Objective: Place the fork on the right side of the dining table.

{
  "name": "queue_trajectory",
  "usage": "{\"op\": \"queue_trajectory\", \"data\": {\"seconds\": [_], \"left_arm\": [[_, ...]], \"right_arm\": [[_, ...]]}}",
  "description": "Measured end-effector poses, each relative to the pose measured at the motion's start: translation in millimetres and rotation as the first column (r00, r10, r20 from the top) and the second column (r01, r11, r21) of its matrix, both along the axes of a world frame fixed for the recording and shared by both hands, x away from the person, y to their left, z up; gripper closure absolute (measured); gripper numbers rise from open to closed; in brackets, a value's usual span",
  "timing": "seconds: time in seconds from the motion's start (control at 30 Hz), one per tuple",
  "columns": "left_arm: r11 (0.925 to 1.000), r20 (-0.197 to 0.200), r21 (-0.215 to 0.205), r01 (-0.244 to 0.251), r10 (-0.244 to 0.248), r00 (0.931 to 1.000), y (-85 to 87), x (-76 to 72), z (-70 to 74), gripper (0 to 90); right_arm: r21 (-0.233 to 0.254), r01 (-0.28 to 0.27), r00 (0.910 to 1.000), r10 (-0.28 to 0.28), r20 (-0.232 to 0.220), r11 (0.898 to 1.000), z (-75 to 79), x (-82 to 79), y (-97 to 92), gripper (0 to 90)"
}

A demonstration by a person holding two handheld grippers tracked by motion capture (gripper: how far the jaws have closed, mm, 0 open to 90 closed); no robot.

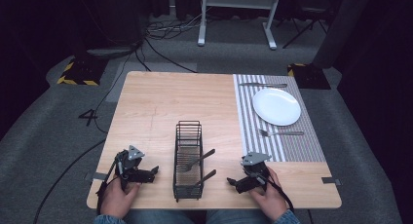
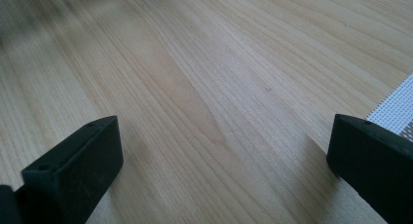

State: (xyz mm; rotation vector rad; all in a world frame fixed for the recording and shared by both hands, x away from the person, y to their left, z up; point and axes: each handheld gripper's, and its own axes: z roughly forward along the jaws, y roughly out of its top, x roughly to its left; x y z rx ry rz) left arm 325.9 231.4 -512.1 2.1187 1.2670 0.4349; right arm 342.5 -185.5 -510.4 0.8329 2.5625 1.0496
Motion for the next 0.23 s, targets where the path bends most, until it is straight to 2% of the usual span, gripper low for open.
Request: {"op": "queue_trajectory", "data": {"seconds": [0.23], "left_arm": [[1.0,0.0,0.001,0.001,-0.001,1.0,0.1,0.0,0.0,0.2]], "right_arm": [[0.0,0.017,0.9998,-0.017,0.0,1.0,0.0,-1.6,0.2,0.0]]}}
